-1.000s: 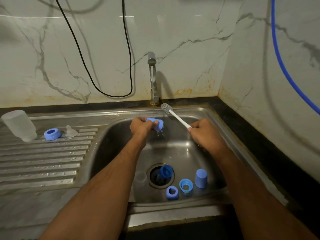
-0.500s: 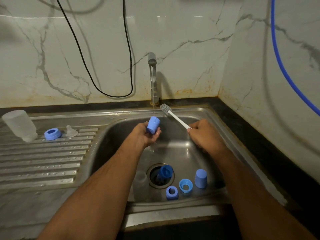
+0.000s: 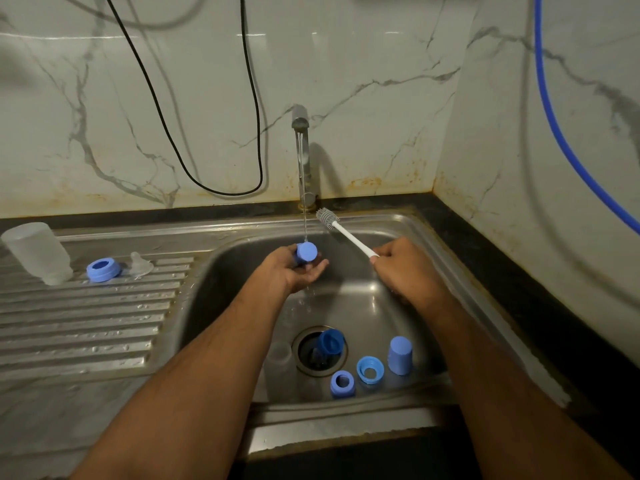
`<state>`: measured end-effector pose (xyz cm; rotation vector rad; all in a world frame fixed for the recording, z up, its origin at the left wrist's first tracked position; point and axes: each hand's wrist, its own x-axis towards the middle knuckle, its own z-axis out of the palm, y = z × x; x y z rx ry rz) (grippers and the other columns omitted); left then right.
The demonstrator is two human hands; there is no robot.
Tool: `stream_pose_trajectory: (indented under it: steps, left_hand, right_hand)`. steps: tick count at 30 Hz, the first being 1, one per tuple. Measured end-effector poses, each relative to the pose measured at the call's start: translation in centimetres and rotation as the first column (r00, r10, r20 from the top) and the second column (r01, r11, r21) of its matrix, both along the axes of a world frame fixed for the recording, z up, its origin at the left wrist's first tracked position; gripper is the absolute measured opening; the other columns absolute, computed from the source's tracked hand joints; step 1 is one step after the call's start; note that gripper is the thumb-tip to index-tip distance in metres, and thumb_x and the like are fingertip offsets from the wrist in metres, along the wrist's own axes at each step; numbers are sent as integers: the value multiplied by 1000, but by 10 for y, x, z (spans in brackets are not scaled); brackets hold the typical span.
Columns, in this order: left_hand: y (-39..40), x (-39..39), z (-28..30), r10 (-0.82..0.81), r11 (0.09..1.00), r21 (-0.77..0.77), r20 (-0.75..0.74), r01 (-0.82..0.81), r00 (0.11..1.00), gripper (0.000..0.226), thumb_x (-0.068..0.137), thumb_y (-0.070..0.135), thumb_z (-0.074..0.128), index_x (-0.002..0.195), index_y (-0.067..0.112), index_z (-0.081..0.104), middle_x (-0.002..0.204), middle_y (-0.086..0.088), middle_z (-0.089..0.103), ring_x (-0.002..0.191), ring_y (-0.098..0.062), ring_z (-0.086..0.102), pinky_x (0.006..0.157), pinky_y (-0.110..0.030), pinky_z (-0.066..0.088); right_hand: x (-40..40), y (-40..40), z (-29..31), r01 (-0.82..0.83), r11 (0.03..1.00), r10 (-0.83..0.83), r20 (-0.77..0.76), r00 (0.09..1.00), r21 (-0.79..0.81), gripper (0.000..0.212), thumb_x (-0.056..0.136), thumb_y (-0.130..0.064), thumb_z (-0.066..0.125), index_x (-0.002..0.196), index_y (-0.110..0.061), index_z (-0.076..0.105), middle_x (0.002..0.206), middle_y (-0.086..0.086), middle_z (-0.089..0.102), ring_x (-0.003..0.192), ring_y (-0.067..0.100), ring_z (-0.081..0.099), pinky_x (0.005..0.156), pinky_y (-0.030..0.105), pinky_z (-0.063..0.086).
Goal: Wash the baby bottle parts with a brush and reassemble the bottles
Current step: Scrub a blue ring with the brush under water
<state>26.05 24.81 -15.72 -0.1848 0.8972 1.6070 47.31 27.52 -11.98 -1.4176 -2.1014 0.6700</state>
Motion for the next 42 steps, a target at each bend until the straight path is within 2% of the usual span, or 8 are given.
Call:
stream_pose_trajectory:
  steps: [5, 11, 14, 17, 25, 33, 37, 42]
  left_hand:
    - [6, -2, -5, -51, 996, -87, -329, 23, 943, 43, 92, 6, 70, 129, -5, 50, 124, -22, 61, 114, -35, 62, 88, -43, 56]
    - [6, -13, -17, -273, 952, -300, -923, -61, 272, 49, 70, 7, 89, 114, 8, 66, 115, -14, 68, 105, -28, 68, 88, -42, 60]
    - [3, -8, -16, -57, 990, -79, -982, -113, 182, 48, 75, 8, 85, 119, 11, 66, 114, -6, 70, 102, -17, 68, 86, -29, 57]
    - [2, -3, -18, -182, 980, -186, -981, -65, 62, 48, 73, 9, 87, 117, 8, 68, 113, -8, 71, 102, -18, 67, 89, -32, 56]
    - [0, -6, -20, -135, 979, -147, -987, -144, 87, 46, 75, 12, 86, 117, 9, 67, 113, -8, 71, 103, -20, 69, 79, -26, 57]
    - [3, 0, -18, -75, 982, -85, -995, -170, 64, 48, 78, 13, 84, 122, 8, 65, 116, -8, 70, 104, -19, 67, 94, -36, 56]
    - [2, 1, -17, -58, 976, -75, -995, -206, 87, 45, 80, 12, 82, 122, 9, 65, 117, -6, 69, 103, -16, 66, 81, -23, 56]
    - [3, 2, -19, -136, 978, -140, -990, -157, 33, 45, 78, 12, 84, 119, 8, 67, 116, -10, 70, 109, -21, 67, 95, -35, 55]
  right_hand:
    - [0, 0, 0, -6, 1000, 6, -19, 1000, -9, 18, 98, -24, 58, 104, -20, 74, 77, 1, 66, 74, 18, 65, 77, 42, 60]
    - [-1, 1, -1, -10, 1000, 10, -23, 1000, -6, 18, 97, -22, 58, 100, -18, 75, 78, 4, 68, 74, 20, 66, 77, 45, 61]
    - [-2, 1, -2, -11, 1000, 10, -22, 1000, -15, 17, 98, -22, 57, 97, -18, 73, 80, 4, 67, 75, 18, 64, 77, 42, 59]
    - [-1, 3, -3, -8, 1000, 7, -24, 1000, -9, 17, 99, -22, 57, 100, -16, 73, 82, 2, 66, 76, 14, 62, 72, 33, 55]
    - [-3, 2, -2, -2, 1000, 1, -46, 999, -19, 17, 98, -23, 58, 101, -18, 74, 85, 5, 69, 78, 16, 64, 79, 38, 57]
    - [-3, 1, -2, -7, 1000, 6, -42, 999, -16, 15, 97, -23, 58, 96, -20, 73, 84, 3, 69, 80, 17, 64, 78, 38, 56]
    - [-3, 1, -3, -4, 1000, 4, -33, 999, -9, 16, 97, -23, 59, 98, -20, 74, 84, 3, 69, 80, 17, 65, 80, 40, 58]
    - [-3, 2, -3, 1, 1000, -1, -19, 1000, -7, 18, 98, -24, 58, 105, -20, 74, 83, 0, 67, 78, 14, 64, 71, 32, 53]
